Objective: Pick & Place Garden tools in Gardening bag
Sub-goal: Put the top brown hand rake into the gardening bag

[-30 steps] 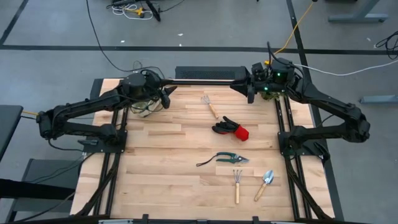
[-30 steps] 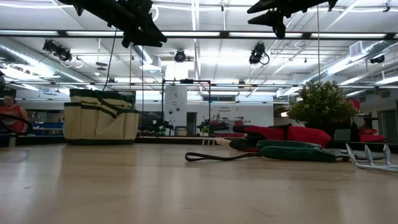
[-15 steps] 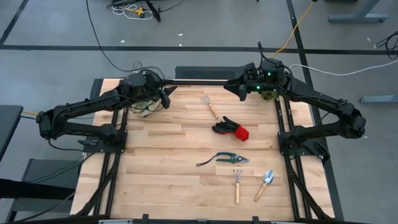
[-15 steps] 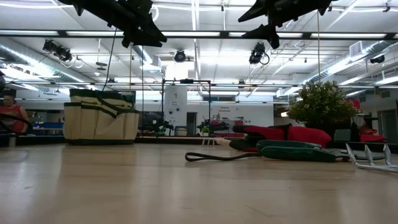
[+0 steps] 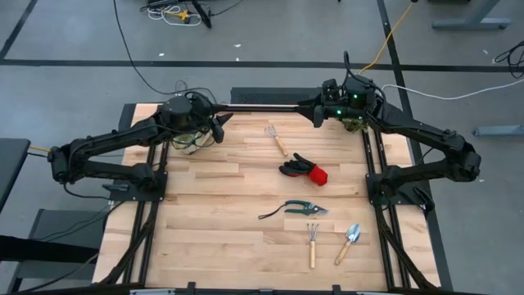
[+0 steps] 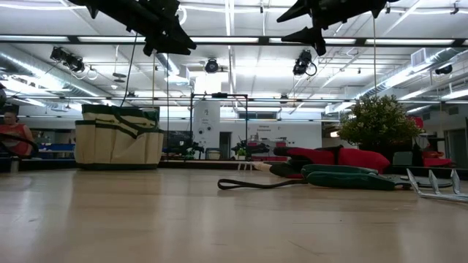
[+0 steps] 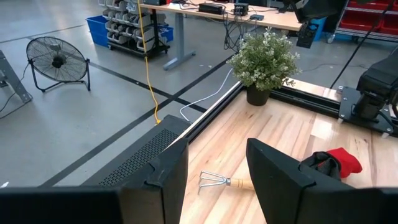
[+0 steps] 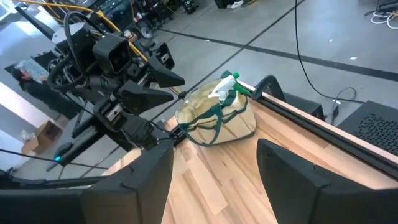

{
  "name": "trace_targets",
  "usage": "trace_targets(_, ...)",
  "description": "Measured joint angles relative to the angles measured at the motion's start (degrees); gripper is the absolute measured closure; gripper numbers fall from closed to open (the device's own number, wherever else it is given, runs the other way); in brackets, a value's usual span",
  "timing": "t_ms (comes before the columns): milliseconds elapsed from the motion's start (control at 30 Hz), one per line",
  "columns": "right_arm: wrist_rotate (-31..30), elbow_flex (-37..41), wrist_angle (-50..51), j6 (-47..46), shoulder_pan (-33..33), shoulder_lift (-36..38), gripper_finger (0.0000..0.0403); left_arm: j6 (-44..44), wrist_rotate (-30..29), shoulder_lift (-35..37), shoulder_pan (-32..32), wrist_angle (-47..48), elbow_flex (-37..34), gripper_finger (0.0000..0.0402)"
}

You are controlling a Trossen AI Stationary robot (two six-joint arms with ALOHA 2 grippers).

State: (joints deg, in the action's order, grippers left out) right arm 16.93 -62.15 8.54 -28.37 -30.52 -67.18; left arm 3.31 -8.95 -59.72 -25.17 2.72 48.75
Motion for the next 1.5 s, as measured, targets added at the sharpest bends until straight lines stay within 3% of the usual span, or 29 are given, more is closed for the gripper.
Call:
trace_targets(267,0.0,-4.6,1.9,1.4,0.0,-0.9,0.0169,0.0,0.0,0.0,0.0,0.0,0.0,0.023)
trace_targets(633,-3.0,-20.1,19.8,12.1,0.0,-9.4,0.0169,-0.1,0.0,0.0,0.0,0.1,0.0,0.023)
trace_targets(1000,-4.7,-20.7,24.7,12.4,0.0,-12.2,0.0169,-0.1,0.0,0.0,0.0,0.1,0.0,0.023)
trace_targets(1500,-13.4,-20.7,31.8,14.4,2.3,-22.4,0.0169,-0.1,0.1,0.0,0.0,0.1,0.0,0.023)
